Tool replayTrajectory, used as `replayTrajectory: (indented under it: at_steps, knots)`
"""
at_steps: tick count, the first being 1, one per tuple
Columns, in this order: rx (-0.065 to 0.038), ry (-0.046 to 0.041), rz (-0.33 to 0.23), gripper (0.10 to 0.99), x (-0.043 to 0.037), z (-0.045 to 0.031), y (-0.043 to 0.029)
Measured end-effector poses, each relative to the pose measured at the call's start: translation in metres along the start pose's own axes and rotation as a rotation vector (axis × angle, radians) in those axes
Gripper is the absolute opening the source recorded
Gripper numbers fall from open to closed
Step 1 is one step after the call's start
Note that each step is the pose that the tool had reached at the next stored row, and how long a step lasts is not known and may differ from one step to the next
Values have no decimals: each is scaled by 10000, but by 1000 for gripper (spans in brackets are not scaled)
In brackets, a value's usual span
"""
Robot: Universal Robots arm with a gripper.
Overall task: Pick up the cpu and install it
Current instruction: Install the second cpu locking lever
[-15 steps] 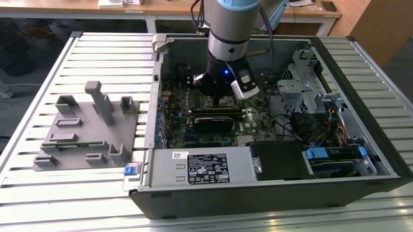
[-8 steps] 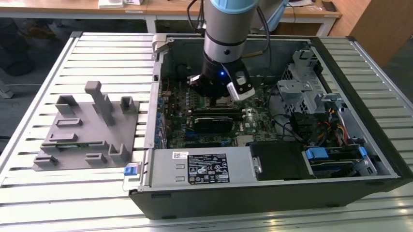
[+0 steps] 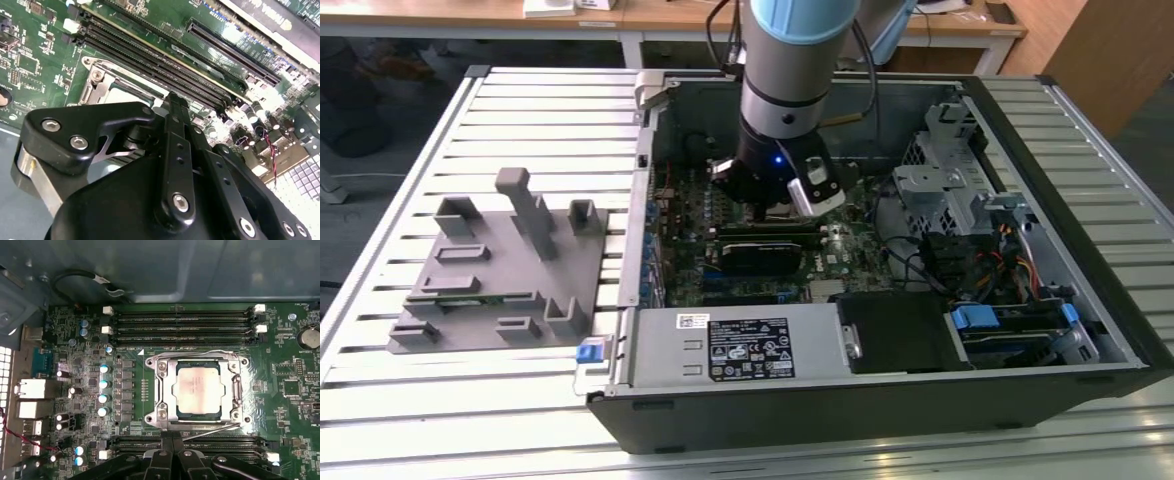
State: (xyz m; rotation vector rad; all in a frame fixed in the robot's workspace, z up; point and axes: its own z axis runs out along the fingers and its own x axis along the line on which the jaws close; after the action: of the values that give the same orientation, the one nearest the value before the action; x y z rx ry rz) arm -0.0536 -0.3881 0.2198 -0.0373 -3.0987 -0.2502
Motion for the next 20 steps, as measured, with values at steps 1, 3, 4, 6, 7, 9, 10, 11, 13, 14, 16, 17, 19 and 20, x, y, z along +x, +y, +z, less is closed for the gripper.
replayTrajectory:
  at_steps: [1, 3, 4, 6, 7, 9, 10, 11, 13, 14, 16, 17, 19, 20]
  knots:
    - [-15, 1, 0, 106, 6, 8, -7]
    - [-36, 1, -3, 106, 11, 31, -17]
    - [-42, 2, -3, 106, 14, 46, -21]
    - [-55, 2, -2, 106, 22, 77, -27]
    - [-66, 1, -3, 106, 28, 89, -29]
    - [-89, 3, -5, 106, 48, 111, -33]
    - [-95, 4, -4, 106, 54, 125, -36]
    - [-102, 4, -4, 106, 57, 140, -39]
    - [-132, 5, -5, 106, 68, 160, -43]
    - [-151, 5, -6, 106, 76, 167, -44]
    - [-186, 6, -7, 106, 85, 177, -45]
    - [-206, 7, -8, 106, 88, 179, -46]
    - [-275, 8, -10, 106, 89, 184, -46]
    - [-308, 9, -11, 106, 90, 187, -47]
